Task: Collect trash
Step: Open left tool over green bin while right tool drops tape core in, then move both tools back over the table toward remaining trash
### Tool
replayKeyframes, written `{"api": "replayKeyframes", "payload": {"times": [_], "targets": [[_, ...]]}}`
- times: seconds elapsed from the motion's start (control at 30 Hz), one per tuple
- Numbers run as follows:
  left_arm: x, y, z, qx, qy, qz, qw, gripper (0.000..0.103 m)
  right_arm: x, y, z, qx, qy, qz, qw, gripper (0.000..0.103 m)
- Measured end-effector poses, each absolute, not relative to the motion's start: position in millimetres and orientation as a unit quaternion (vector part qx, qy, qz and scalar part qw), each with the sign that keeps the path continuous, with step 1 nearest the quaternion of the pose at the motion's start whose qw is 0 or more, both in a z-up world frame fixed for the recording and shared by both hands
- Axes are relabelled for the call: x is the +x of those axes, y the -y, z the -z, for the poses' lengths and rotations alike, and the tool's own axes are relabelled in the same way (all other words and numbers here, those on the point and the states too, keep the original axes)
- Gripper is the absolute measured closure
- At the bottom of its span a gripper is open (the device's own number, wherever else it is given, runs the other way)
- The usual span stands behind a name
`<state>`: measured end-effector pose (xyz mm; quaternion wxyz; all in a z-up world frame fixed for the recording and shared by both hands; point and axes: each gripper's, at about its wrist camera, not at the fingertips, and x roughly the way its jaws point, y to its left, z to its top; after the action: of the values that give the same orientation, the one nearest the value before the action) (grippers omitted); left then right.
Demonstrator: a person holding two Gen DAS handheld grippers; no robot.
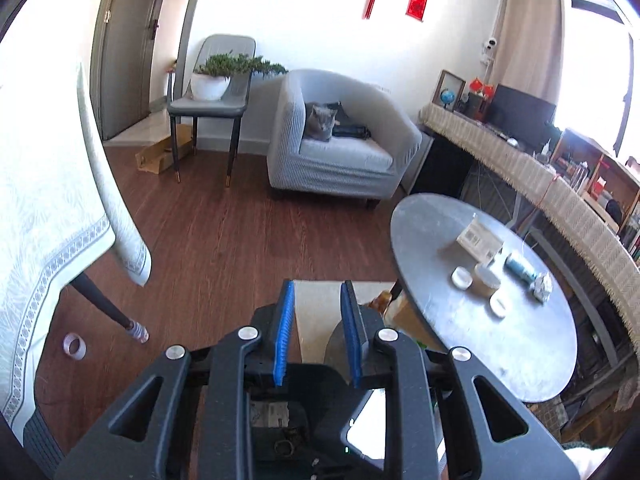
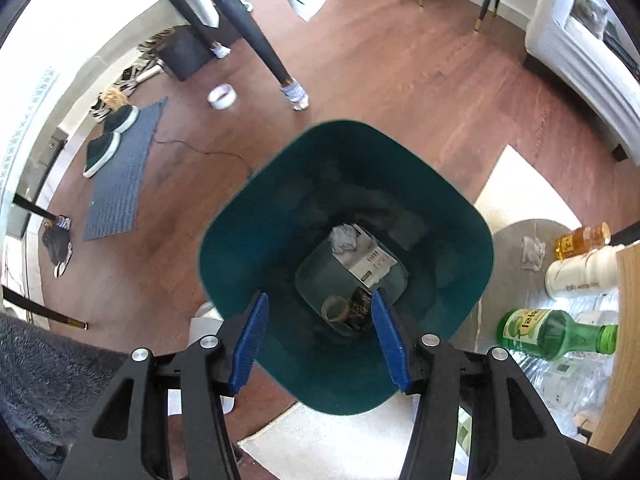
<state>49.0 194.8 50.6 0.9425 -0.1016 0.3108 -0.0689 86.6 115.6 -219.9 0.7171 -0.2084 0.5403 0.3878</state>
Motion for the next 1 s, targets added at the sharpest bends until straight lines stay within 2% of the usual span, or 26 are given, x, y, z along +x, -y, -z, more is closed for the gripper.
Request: {"api": "replayKeyframes", "payload": {"times": [0.1,0.17,0.37,0.43,0.6,0.77,1.0], "targets": [[50.6,-189.7,-67.3,-0.106,-0.293,0.068,0.948,0.079,82.2,-113.0,199.3,-0.205,-0.520,-0.401,0.726,0.049],[50.2,-185.9,-74.9,-0.109,-0.288,0.066,0.949,0.079,79.1,-108.0,178.0,-0.199,-0.498,-0.411,0.737,0.055],[45.1,-166.0,-101.3,-0.109,-0.260,0.074,0.957,0.079,75.6,-76.2,113.5,-0.165,-0.433,-0.423,0.779,0.062],[40.5,-159.1,-108.2,-0.107,-0.249,0.075,0.960,0.079,77.5,-60.6,95.8,-0.149,-0.417,-0.422,0.791,0.068],[39.6,-141.5,-120.1,-0.101,-0.236,0.085,0.963,0.079,85.0,-23.8,66.1,-0.117,-0.390,-0.411,0.816,0.068],[46.1,-116.1,-116.7,-0.093,-0.245,0.093,0.961,0.075,91.1,12.1,48.9,-0.096,-0.372,-0.393,0.835,0.072],[58.1,-82.7,-102.7,-0.104,-0.266,0.113,0.952,0.059,105.5,66.6,27.2,-0.067,-0.353,-0.357,0.862,0.072]]}}
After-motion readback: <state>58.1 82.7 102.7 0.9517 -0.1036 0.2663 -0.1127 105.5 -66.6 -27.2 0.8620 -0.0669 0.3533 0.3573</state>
